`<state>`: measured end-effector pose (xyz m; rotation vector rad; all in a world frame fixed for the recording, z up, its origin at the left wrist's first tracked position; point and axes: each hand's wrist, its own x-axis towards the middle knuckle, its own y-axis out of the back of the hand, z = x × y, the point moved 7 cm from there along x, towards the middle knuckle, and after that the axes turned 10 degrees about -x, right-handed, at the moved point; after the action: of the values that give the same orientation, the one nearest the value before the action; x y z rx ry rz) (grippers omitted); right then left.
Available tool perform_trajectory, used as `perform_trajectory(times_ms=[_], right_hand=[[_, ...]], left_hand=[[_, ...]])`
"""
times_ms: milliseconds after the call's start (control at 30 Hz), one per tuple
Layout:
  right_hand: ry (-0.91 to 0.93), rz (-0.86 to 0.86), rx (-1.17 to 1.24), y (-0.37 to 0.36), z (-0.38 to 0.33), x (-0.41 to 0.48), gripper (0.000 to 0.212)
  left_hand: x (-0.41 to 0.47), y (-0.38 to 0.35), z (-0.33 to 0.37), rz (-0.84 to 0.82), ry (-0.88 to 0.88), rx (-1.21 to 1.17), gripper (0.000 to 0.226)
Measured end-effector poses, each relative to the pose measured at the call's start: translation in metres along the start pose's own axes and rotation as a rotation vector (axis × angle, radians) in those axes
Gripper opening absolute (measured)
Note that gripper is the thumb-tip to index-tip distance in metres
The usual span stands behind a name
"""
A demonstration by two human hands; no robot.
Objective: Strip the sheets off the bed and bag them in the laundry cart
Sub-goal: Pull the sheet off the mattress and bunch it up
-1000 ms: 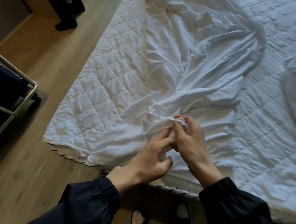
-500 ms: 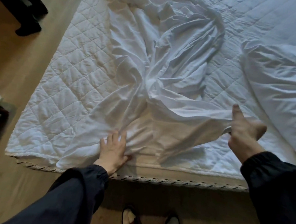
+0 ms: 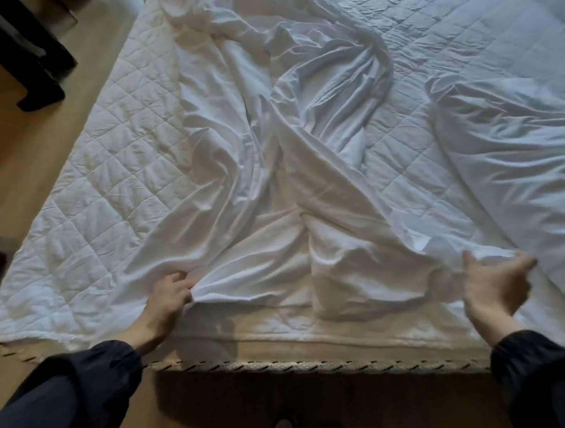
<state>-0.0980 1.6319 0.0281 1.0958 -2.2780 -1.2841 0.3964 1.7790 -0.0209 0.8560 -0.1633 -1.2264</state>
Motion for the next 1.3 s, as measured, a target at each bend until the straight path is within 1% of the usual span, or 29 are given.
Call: perform_trajectory(times_ms=[33,67,100,167,200,233,267,333,367,433,500,633,733,800,867,900,933,967,1033,1100,1167,1233,1267,1300], right_hand=[[0.094,-0.045,0.001,-0.008,-0.006,-0.011,0.055],[0.189,-0.098,0.011,-0.017,-0.009,-0.021,0.051],[0.289,-0.138,0.024,-0.027,-0.014,-0.032,0.046],[0.434,-0.182,0.053,-0.041,-0.027,-0.055,0.035],[0.485,-0.19,0.08,-0.046,-0.035,-0.067,0.031],[0.537,-0.197,0.115,-0.048,-0.045,-0.08,0.028],[0.583,-0.215,0.151,-0.05,-0.056,-0.094,0.024],[0.646,-0.301,0.208,-0.057,-0.079,-0.123,0.016],[0.662,-0.354,0.231,-0.061,-0.091,-0.137,0.014],[0.686,-0.427,0.283,-0.072,-0.111,-0.162,0.016],[0.687,-0.485,0.321,-0.082,-0.133,-0.184,0.018],[0.747,-0.643,0.291,-0.1,-0.168,-0.228,0.018],[0.812,-0.707,0.313,-0.107,-0.183,-0.256,0.019],[0.821,-0.742,0.332,-0.109,-0.188,-0.27,0.02],[0.816,-0.743,0.369,-0.109,-0.194,-0.279,0.02],[0.807,-0.736,0.38,-0.109,-0.197,-0.281,0.02],[0.796,-0.731,0.381,-0.11,-0.199,-0.283,0.02],[0.789,-0.734,0.372,-0.113,-0.201,-0.286,0.019],[0.795,-0.755,0.336,-0.121,-0.203,-0.294,0.016],[0.823,-0.777,0.282,-0.128,-0.203,-0.303,0.012],[0.857,-0.788,0.227,-0.133,-0.199,-0.308,0.011],[0.863,-0.777,0.195,-0.137,-0.192,-0.303,0.013],[0.844,-0.753,0.191,-0.138,-0.188,-0.296,0.015],[0.816,-0.717,0.195,-0.137,-0.186,-0.286,0.019]], left_hand=[[-0.001,0.003,-0.005,0.054,0.007,-0.057,0.039],[-0.001,0.008,-0.012,0.081,0.03,-0.007,0.045],[-0.001,0.016,-0.023,0.104,0.09,0.13,0.047],[-0.003,0.031,-0.047,0.114,0.287,0.421,0.051],[-0.003,0.034,-0.056,0.095,0.358,0.475,0.055],[-0.003,0.036,-0.058,0.083,0.391,0.481,0.054],[-0.001,0.037,-0.059,0.1,0.384,0.468,0.047],[0.004,0.046,-0.057,0.196,0.345,0.376,0.026],[0.006,0.051,-0.055,0.251,0.331,0.307,0.021],[0.007,0.062,-0.052,0.323,0.288,0.208,0.019],[0.005,0.073,-0.048,0.376,0.231,0.139,0.019],[-0.002,0.106,-0.048,0.586,0.266,-0.064,0.03],[0.001,0.131,-0.043,0.68,0.208,-0.162,0.033],[0.003,0.154,-0.039,0.727,0.169,-0.224,0.036],[0.001,0.178,-0.037,0.758,0.137,-0.277,0.04],[0.0,0.187,-0.039,0.753,0.128,-0.298,0.041],[-0.002,0.191,-0.042,0.712,0.126,-0.301,0.04],[-0.002,0.191,-0.046,0.63,0.132,-0.283,0.039],[-0.004,0.175,-0.059,0.397,0.161,-0.183,0.04],[-0.01,0.146,-0.075,0.157,0.213,-0.008,0.04],[-0.017,0.118,-0.098,-0.002,0.291,0.107,0.039],[-0.021,0.1,-0.118,-0.063,0.354,0.145,0.035],[-0.02,0.097,-0.121,-0.05,0.359,0.159,0.034],[-0.019,0.099,-0.12,-0.002,0.355,0.167,0.036]])
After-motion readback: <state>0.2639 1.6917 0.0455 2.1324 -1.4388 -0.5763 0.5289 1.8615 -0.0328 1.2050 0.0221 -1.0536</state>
